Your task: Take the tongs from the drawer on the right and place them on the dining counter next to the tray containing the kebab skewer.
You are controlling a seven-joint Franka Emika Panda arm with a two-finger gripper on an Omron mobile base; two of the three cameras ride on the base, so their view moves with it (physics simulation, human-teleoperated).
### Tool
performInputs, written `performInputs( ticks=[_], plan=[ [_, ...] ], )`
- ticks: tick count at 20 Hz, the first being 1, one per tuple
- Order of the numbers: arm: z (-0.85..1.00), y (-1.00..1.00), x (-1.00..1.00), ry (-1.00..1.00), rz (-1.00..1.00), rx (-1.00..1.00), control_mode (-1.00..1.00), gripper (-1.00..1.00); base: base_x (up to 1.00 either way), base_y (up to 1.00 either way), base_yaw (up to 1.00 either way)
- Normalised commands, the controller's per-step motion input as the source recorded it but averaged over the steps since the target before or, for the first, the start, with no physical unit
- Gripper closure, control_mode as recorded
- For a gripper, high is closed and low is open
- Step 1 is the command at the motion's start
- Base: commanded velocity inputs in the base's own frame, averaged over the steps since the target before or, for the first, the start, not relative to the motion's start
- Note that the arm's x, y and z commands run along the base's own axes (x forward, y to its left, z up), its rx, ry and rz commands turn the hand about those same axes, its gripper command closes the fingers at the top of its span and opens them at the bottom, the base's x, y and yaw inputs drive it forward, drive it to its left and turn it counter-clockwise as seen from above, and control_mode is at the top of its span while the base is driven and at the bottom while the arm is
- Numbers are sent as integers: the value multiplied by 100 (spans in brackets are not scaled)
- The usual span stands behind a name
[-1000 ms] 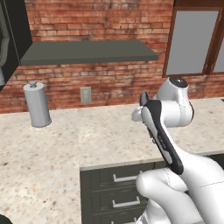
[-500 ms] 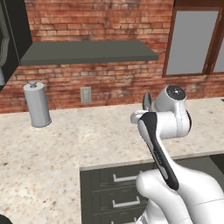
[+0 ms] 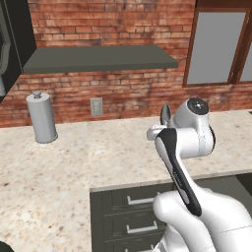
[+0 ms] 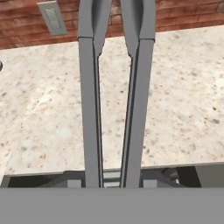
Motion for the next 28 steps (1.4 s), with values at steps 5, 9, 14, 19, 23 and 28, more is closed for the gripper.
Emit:
performInputs(
  ticks=[5, 9, 14, 19, 23, 28],
  plan=[
    [0, 0, 0, 0, 0, 0, 100, 100, -30, 1, -3],
    [0, 0, 0, 0, 0, 0, 100, 100, -45, 0, -2],
    [0, 0, 0, 0, 0, 0, 100, 100, -54, 0, 0],
    [0, 0, 0, 0, 0, 0, 100, 100, -58, 0, -1],
    [0, 0, 0, 0, 0, 0, 100, 100, -55, 0, -5],
    [0, 0, 0, 0, 0, 0, 100, 100, -40, -13, -9]
  ],
)
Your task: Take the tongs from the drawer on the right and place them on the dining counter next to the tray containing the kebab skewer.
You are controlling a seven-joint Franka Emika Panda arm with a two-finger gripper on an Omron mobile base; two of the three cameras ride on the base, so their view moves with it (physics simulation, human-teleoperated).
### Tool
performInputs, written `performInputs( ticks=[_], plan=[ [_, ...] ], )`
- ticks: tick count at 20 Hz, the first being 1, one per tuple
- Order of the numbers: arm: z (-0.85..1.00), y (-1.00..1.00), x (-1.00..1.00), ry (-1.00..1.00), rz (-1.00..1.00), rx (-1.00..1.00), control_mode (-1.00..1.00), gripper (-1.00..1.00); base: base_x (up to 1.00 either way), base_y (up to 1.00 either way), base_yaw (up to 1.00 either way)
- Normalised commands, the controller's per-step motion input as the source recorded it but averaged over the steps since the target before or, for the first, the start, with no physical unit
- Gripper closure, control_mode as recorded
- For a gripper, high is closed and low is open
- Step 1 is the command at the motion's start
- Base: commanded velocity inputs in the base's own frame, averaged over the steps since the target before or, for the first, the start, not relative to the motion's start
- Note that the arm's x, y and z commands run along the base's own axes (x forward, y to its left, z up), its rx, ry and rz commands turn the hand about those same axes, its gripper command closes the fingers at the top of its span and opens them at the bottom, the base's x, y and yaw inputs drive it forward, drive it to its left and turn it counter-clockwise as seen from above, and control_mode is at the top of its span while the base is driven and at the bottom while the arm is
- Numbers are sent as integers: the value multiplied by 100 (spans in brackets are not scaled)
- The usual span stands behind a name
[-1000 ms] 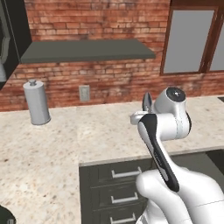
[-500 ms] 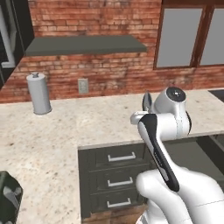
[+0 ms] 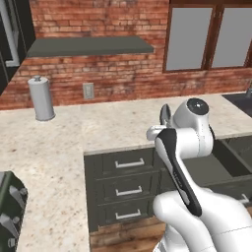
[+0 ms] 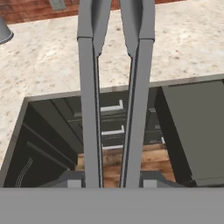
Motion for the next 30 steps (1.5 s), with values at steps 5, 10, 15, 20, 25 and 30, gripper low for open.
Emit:
performInputs(
  ticks=[5, 10, 15, 20, 25, 30],
  plan=[
    [0, 0, 0, 0, 0, 0, 100, 100, 0, -35, -5],
    [0, 0, 0, 0, 0, 0, 100, 100, -29, -48, -24],
    [0, 0, 0, 0, 0, 0, 100, 100, -29, -41, -38],
    [0, 0, 0, 0, 0, 0, 100, 100, -10, -30, -44],
    [0, 0, 0, 0, 0, 0, 100, 100, -10, -20, -45],
    [0, 0, 0, 0, 0, 0, 100, 100, 0, -24, -44]
  ],
)
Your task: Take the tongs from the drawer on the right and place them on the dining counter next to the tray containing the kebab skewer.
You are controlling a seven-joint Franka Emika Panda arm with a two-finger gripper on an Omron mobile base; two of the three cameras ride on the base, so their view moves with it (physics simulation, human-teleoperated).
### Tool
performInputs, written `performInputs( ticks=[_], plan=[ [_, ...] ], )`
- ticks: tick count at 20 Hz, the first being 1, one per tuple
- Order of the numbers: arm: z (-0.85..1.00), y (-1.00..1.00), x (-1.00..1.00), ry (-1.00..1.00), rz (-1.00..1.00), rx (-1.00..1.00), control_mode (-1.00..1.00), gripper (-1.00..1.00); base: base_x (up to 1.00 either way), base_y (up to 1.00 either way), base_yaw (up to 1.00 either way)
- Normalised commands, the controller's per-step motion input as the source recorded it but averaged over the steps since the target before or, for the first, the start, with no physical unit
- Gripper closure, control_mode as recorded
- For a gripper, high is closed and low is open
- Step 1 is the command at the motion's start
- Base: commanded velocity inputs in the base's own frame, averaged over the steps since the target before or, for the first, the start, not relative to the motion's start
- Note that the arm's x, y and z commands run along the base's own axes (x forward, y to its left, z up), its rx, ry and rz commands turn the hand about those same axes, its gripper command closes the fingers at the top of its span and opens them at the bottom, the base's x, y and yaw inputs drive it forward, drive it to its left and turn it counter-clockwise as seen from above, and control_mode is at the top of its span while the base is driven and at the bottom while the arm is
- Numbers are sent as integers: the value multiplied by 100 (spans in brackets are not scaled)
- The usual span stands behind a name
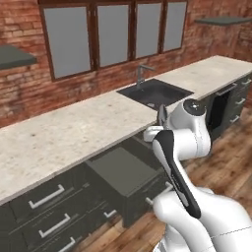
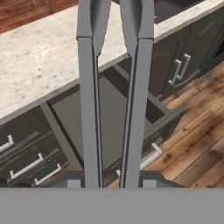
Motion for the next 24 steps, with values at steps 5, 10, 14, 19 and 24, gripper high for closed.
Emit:
performInputs(
  ticks=[5, 10, 14, 19, 24],
  plan=[
    [0, 0, 0, 0, 0, 0, 100, 100, 0, -37, -43],
    [0, 0, 0, 0, 0, 0, 100, 100, -9, -41, -37],
    [0, 0, 0, 0, 0, 0, 100, 100, -27, -39, -32],
    [0, 0, 0, 0, 0, 0, 100, 100, -25, -35, -31],
    [0, 0, 0, 0, 0, 0, 100, 100, -30, -30, -32]
  ],
)
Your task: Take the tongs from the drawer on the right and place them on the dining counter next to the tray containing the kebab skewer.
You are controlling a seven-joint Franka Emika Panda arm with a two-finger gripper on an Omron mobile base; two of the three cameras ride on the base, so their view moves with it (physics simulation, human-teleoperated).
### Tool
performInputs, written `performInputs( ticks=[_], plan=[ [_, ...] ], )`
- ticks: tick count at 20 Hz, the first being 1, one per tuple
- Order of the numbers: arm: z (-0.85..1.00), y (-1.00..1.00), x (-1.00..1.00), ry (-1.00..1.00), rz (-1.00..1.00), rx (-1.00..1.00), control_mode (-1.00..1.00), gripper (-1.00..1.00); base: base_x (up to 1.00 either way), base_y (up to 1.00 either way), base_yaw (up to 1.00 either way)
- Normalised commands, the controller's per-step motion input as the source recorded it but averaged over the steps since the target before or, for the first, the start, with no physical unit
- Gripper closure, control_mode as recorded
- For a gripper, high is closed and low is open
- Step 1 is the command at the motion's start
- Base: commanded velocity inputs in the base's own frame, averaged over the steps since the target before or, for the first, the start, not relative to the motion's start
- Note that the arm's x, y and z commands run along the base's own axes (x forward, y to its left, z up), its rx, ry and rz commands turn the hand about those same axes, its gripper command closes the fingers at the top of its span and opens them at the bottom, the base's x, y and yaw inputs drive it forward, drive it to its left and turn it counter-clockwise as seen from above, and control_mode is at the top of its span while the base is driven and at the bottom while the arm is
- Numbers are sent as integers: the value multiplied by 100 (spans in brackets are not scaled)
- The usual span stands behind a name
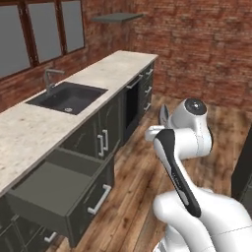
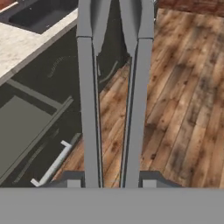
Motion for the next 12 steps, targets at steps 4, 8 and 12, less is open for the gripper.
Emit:
performInputs(
  ticks=[4, 8, 12],
  plan=[
    [0, 0, 0, 0, 0, 0, 100, 100, -27, -20, -31],
    [0, 0, 0, 0, 0, 0, 100, 100, -1, -15, -35],
    [0, 0, 0, 0, 0, 0, 100, 100, 0, -30, -35]
  ],
)
